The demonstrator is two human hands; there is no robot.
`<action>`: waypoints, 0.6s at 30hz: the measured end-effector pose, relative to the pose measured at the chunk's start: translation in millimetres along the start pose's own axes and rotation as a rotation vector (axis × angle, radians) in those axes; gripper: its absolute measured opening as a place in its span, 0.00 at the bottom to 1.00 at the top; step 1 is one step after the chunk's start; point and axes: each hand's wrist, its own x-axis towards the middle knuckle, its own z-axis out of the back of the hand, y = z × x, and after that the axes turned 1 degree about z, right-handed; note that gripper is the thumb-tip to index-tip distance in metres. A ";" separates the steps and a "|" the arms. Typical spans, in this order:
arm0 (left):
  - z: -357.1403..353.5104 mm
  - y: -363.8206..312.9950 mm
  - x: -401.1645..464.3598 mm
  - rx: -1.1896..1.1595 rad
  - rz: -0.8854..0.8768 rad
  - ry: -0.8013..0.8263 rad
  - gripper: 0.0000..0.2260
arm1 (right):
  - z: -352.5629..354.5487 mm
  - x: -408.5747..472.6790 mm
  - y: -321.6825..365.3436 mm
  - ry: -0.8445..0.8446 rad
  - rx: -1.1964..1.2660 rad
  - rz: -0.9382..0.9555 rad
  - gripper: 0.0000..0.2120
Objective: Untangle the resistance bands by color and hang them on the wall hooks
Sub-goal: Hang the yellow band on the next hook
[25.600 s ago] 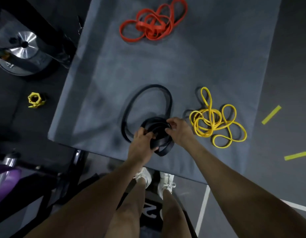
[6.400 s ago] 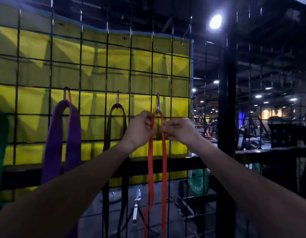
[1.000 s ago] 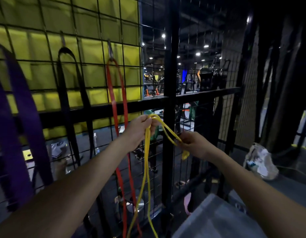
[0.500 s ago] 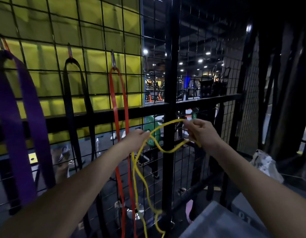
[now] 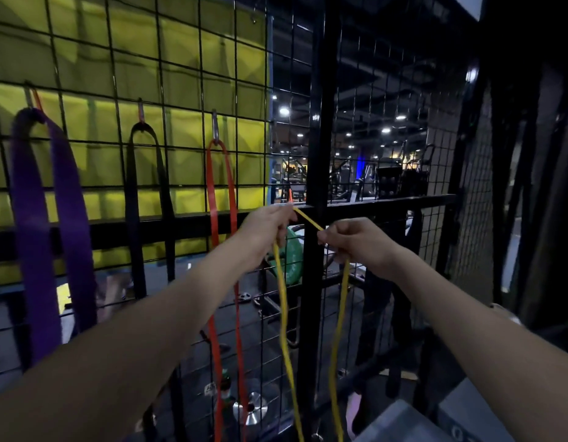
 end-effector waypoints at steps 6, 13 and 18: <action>12.2 -14.9 18.5 0.243 0.003 0.017 0.07 | 2.7 20.5 11.7 -0.149 0.162 0.065 0.08; 20.6 -34.2 55.3 0.263 -0.127 -0.057 0.02 | 6.1 71.2 32.1 -0.170 0.174 0.129 0.06; 35.9 -48.4 93.8 0.453 -0.208 -0.115 0.02 | 2.9 118.8 34.1 -0.219 0.123 0.163 0.10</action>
